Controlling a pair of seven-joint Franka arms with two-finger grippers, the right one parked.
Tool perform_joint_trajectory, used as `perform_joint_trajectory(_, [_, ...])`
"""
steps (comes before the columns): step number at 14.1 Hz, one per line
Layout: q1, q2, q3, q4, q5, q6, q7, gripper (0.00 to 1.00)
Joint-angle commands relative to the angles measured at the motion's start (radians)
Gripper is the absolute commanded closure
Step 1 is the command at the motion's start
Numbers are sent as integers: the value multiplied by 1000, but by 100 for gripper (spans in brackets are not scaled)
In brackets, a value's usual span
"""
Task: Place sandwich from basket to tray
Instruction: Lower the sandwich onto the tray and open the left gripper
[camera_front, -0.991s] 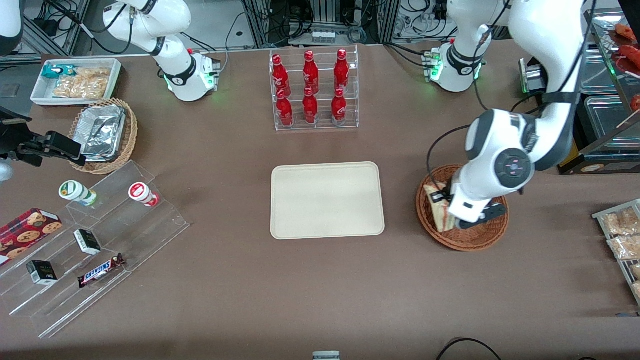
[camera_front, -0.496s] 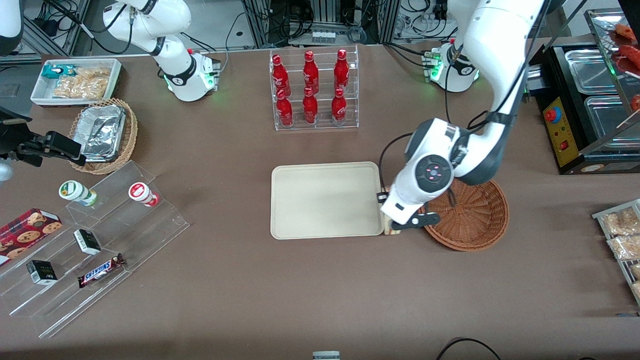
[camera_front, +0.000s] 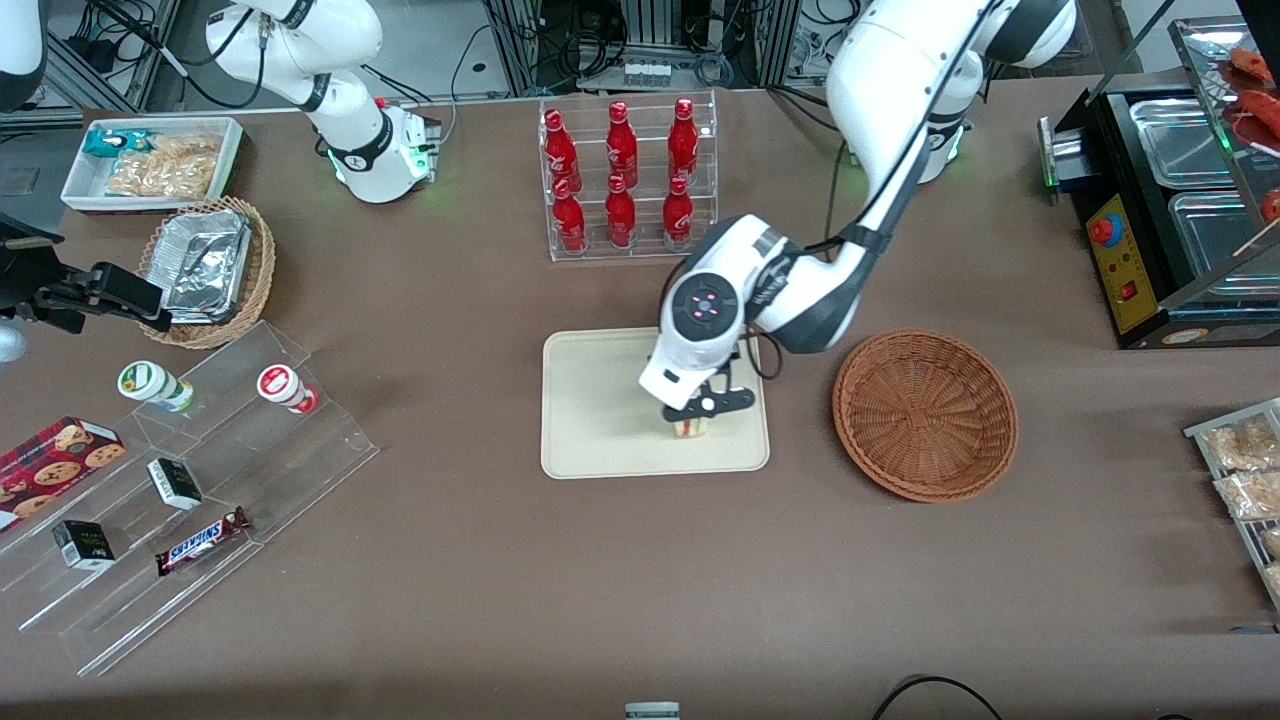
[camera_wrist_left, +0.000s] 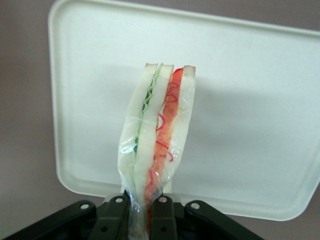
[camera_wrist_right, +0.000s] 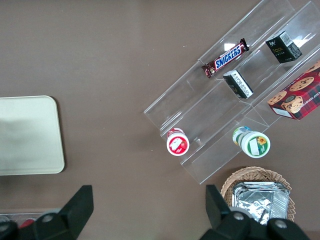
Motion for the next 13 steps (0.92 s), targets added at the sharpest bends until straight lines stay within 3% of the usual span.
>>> perform_joint_trajectory(1, [-56, 72, 13, 92, 7, -12, -59, 100])
perform_joint_trajectory(9, [-85, 146, 15, 106, 84, 105, -110, 97])
perform_joint_trajectory(10, [-85, 145, 15, 106, 84, 105, -110, 86])
perform_joint_trajectory(12, [-85, 141, 15, 106, 82, 105, -112, 0])
perform_joint_trajectory(13, [-84, 135, 15, 106, 76, 105, -128, 0])
